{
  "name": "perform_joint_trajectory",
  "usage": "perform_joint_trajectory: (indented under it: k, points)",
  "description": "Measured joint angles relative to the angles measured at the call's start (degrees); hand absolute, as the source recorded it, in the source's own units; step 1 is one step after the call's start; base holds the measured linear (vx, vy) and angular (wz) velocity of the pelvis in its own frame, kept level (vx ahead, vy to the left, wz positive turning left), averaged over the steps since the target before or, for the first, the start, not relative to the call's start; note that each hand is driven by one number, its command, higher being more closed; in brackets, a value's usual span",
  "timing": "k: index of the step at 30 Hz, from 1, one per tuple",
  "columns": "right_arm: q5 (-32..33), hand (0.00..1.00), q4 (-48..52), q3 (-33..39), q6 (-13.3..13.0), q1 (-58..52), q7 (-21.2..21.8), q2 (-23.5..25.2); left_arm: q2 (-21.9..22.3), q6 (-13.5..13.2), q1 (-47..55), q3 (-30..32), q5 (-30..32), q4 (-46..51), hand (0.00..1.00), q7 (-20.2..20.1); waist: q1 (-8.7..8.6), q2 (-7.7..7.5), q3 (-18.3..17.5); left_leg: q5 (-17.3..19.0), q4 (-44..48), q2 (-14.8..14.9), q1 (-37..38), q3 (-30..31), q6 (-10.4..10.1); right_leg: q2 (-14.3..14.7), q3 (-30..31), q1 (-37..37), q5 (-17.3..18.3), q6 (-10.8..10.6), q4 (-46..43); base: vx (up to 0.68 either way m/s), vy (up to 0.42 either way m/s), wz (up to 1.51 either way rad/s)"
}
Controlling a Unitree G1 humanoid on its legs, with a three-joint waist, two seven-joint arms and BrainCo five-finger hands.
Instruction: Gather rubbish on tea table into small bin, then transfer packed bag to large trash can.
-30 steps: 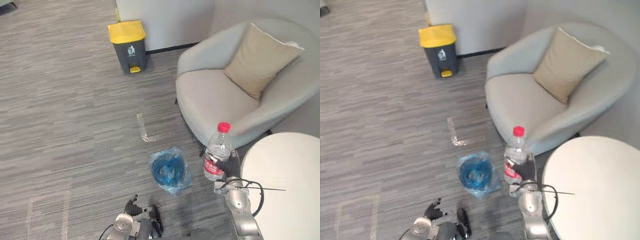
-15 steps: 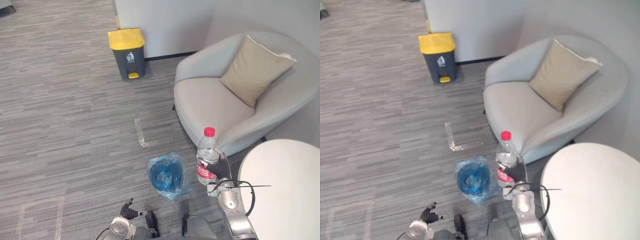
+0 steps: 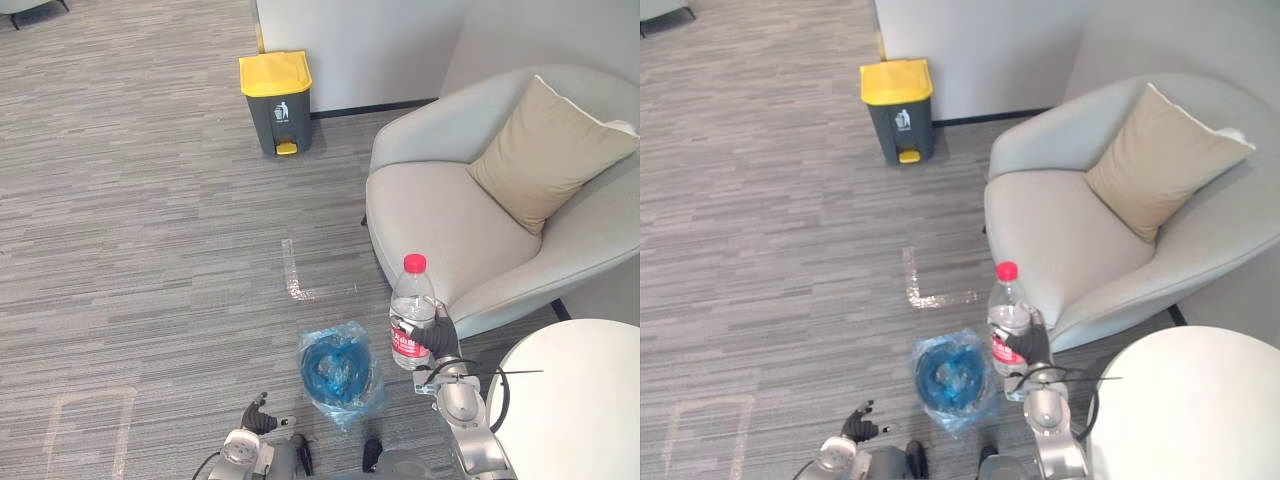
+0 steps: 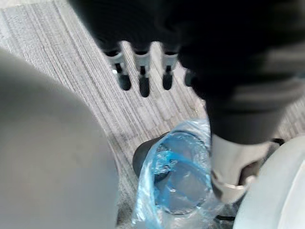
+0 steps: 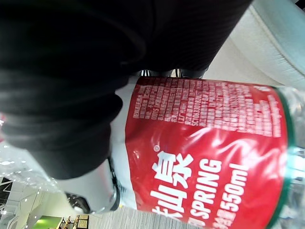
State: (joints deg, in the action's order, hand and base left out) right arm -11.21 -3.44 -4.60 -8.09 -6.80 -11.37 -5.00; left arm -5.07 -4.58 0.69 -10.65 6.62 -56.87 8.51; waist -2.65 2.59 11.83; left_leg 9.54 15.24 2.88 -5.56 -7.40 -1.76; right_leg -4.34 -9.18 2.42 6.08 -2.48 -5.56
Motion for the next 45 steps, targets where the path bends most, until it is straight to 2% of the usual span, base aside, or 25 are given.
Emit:
perform_joint_trajectory:
  k: [5,7,8,9,13,14,15,19,23,26,30,33,40,41,45]
  points:
    - [-2.53,1.0,-7.43,-3.16,0.13,2.2,-0.05,-0.06,-0.6,0.05,0.0,-0.01,0.04,-0.15,0.0,0.3,0.68,-0.01,0.2,-0.47,-2.67,-0.47,1.56,-2.71,0.76,-0.51,2.82,-1.89,-0.27,-0.43,-1.11,0.02,0.052,-0.29]
    - [-2.92,1.0,-9.94,-4.4,0.33,4.21,-0.11,-0.5,-0.58,-0.02,-0.33,0.17,0.0,-0.02,0.0,0.39,1.02,0.53,1.32,-0.64,-2.44,-0.28,0.47,-3.22,0.99,-0.37,3.8,-4.18,-0.27,-0.43,-2.97,-0.05,0.002,-0.31]
    - [-3.5,1.0,-11.22,-5.15,0.37,5.9,-0.35,-1.27,-0.51,-0.04,-1.06,0.18,-0.05,0.0,0.0,0.45,0.95,1.09,2.31,-0.67,-1.69,-0.11,-1.37,-3.45,1.04,-0.39,3.97,-6.87,-0.27,-0.43,-5.1,-0.14,0.005,-0.25]
    - [-4.52,1.0,-12.06,-6.28,0.66,8.91,-0.79,-2.73,-0.46,-0.12,-2.95,0.59,-0.68,0.1,0.0,1.41,1.05,1.66,5.17,-0.66,0.83,0.16,-4.8,-3.67,1.04,-0.56,4.02,-10.99,-0.26,-0.42,-8.42,-0.18,0.012,-0.2]
    - [-4.53,1.0,-15.76,-7.22,1.48,17.8,-2.11,-5.28,-0.65,-0.62,-7.32,4.42,-4.77,1.31,0.0,2.93,1.92,1.77,11.54,-0.61,8.49,0.62,-15.47,-3.26,1.07,-1.45,3.91,-22.72,0.75,-0.59,-18.36,-0.21,0.013,0.0]
    - [-4.53,1.0,-15.74,-7.21,1.59,18.22,-2.31,-5.3,-0.64,-0.82,-7.59,4.86,-4.94,1.54,0.0,3.1,2.04,1.71,11.99,-0.6,9.18,0.57,-16.28,-3.19,1.1,-1.7,3.77,-23.64,1.11,-0.67,-19.35,-0.19,0.003,0.2]
    - [-4.52,1.0,-15.71,-7.16,1.83,19.76,-2.87,-5.89,-0.67,-1.45,-8.66,5.83,-5.99,2.21,0.0,3.88,2.29,1.71,13.45,0.04,11.71,0.57,-19.14,-2.97,1.98,-2.11,3.5,-26.53,2.43,-0.4,-22.49,-0.21,-0.008,0.18]
    - [-4.53,1.0,-15.45,-7.49,2.17,25.59,-3.83,-6.39,0.48,-2.32,-12.19,11.5,-8.08,3.77,0.0,5.31,3.3,1.42,14.49,2.06,19.9,1.69,-31.51,-2.43,2.65,-2.72,2.63,-37.67,5.72,0.4,-29.8,-0.25,-0.038,0.12]
    - [-4.5,1.0,-15.27,-7.68,2.87,31.05,-5.51,-6.52,1.41,-2.46,-16.6,14.34,-9.12,5.69,0.0,6.58,3.67,0.8,15.19,2.91,25.14,2.8,-42.92,-1.46,2.13,-3.75,0.06,-47.85,7.01,0.75,-34.63,-0.24,-0.032,0.16]
    - [-4.5,1.0,-15.31,-7.85,3.48,33.16,-5.9,-6.63,1.48,-2.53,-18.2,16.11,-9.19,7.17,0.0,7.59,4.6,0.4,15.4,1.65,25.82,3.64,-47.11,-1.65,2.05,-4.14,-1.11,-51.6,6.93,0.88,-35.87,-0.14,-0.049,0.24]
    - [-4.51,1.0,-16.85,-9.23,3.67,39.64,-6.72,-6.57,1.3,-2.75,-20.77,16.84,-9.7,9.57,0.0,8.08,6.07,-0.34,15.83,-0.96,25.88,3.7,-53.4,-1.38,2.17,-4.84,-2.34,-57.69,6.15,2.14,-37.5,-0.1,-0.029,0.18]
    - [-4.51,1.0,-21.28,-9.31,4.17,46.09,-6.95,-6.26,1.35,-3.82,-23.34,18.32,-11.29,10.31,0.0,8.19,6.87,-0.93,16.21,-2.27,27.33,3.56,-58.38,-0.46,3.45,-5.35,-3.22,-62.07,6.16,2.2,-39.7,-0.03,0.0,0.17]
    - [-4.49,1.0,-23.8,-6.78,4.73,49.68,-8.83,-6.85,1.65,-5.09,-24.85,18.37,-11.97,11.76,0.0,8.18,7.22,-1.54,16.55,-3.44,26.38,1.67,-61.83,0.52,3.66,-7.01,-3.87,-65.38,6.42,2.08,-40.69,0.0,0.018,0.16]
    - [-4.49,0.0,-25.2,-6.33,4.87,50.29,-9.31,-7.02,1.65,-5.17,-24.87,17.86,-12.26,11.84,0.0,8.17,7.23,-1.55,16.55,-3.69,25.61,1.28,-61.96,0.54,3.36,-7.34,-4.01,-65.61,6.45,2.03,-40.48,0.0,0.014,0.17]
    - [-4.49,0.0,-26.84,-4.57,5.59,50.67,-9.91,-7.12,1.62,-5.82,-24.88,16.67,-13.22,11.92,0.0,8.1,7.37,-1.57,16.54,-4.26,24.45,0.54,-62.33,1.04,3.17,-7.85,-4.57,-65.91,6.45,2.04,-40.17,0.01,0.007,0.14]
